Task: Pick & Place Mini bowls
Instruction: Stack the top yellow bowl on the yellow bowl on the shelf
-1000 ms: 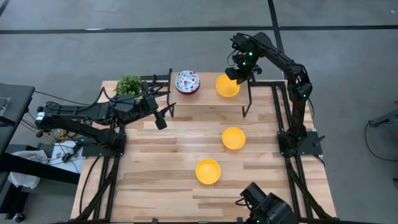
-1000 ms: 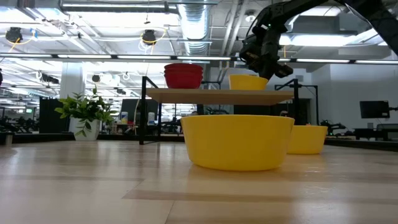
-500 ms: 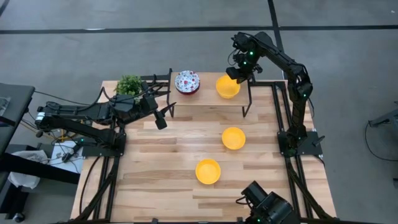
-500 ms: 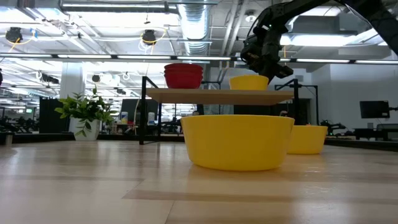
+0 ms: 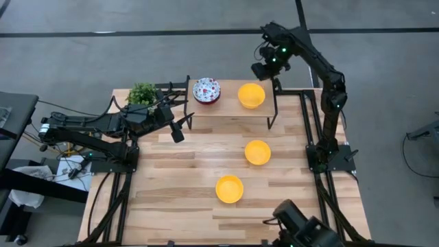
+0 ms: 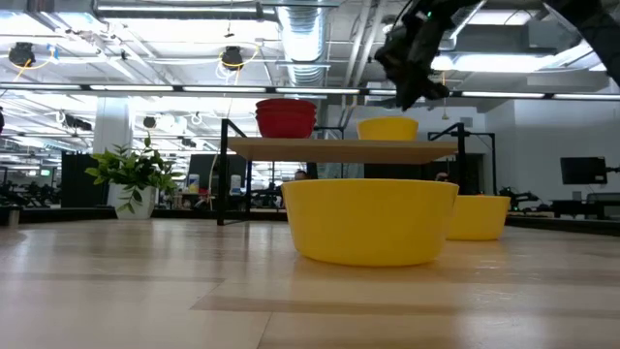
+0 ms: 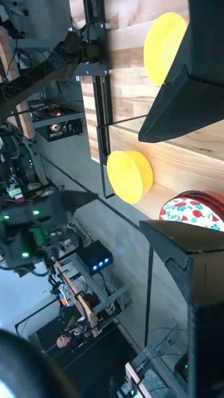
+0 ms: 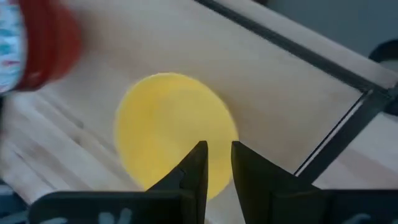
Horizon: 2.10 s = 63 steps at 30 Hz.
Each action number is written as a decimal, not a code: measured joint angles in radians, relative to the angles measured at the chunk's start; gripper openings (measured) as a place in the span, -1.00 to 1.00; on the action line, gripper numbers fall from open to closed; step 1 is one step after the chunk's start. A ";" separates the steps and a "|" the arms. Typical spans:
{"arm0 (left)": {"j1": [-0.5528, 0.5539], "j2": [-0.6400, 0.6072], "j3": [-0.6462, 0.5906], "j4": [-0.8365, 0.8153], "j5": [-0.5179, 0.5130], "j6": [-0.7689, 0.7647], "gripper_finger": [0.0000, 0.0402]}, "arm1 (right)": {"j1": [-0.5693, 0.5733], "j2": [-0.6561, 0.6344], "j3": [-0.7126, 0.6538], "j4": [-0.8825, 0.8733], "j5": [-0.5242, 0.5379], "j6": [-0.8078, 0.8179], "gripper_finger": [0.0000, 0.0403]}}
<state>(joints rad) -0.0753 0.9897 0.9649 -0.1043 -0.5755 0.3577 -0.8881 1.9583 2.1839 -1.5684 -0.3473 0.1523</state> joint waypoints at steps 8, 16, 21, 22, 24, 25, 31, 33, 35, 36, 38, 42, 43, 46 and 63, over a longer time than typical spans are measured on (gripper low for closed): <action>0.000 0.000 0.000 0.000 0.000 0.000 0.07 | 0.136 -0.125 0.002 -0.002 -0.045 -0.060 -0.78; 0.000 0.000 0.000 0.001 0.000 -0.011 0.07 | 0.410 -0.211 0.001 -0.002 -0.018 -0.057 -0.97; -0.004 0.000 0.000 0.001 0.000 -0.053 0.07 | 0.576 -0.237 -0.047 -0.001 0.068 0.046 -0.98; -0.007 0.000 0.000 0.000 0.000 -0.058 0.07 | 0.604 -0.248 -0.080 -0.001 0.074 0.074 -0.99; -0.016 0.000 0.000 0.000 0.000 -0.060 0.07 | 0.657 -0.268 -0.158 -0.002 0.103 0.140 -0.99; -0.020 0.000 0.000 0.001 0.000 -0.060 0.07 | 0.684 -0.281 -0.205 -0.002 0.119 0.168 -0.99; -0.051 -0.002 0.000 0.001 0.000 -0.108 0.07 | 0.819 -0.358 -0.491 0.007 0.216 0.346 -0.96; -0.060 -0.002 0.000 0.000 0.001 -0.124 0.07 | 0.853 -0.387 -0.565 0.051 0.221 0.402 -0.96; -0.069 -0.002 0.000 0.000 0.000 -0.134 0.07 | 0.879 -0.416 -0.629 0.106 0.221 0.452 -0.96; -0.071 -0.002 0.000 0.000 0.000 -0.137 0.07 | 0.890 -0.431 -0.658 0.128 0.220 0.476 -0.96; -0.077 -0.002 0.000 0.000 0.001 -0.139 0.07 | 0.904 -0.459 -0.711 0.155 0.221 0.521 -0.95; -0.081 -0.002 0.000 0.000 0.000 -0.140 0.07 | 0.908 -0.513 -0.814 0.185 0.223 0.625 -0.95; -0.081 -0.002 0.000 0.000 0.000 -0.146 0.07 | 0.908 -0.528 -0.839 0.196 0.223 0.655 -0.95; -0.081 -0.002 0.000 -0.018 0.000 -0.158 0.07 | 0.908 -0.573 -0.914 0.241 0.224 0.735 -0.95; -0.080 -0.201 -0.132 -0.125 0.055 -0.250 0.07 | 0.775 -0.638 -1.045 0.396 0.232 0.871 -0.89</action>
<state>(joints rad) -0.1558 0.7889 0.8327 -0.2293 -0.5203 0.1082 -0.1130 1.3205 1.1389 -1.1728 -0.1156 1.0229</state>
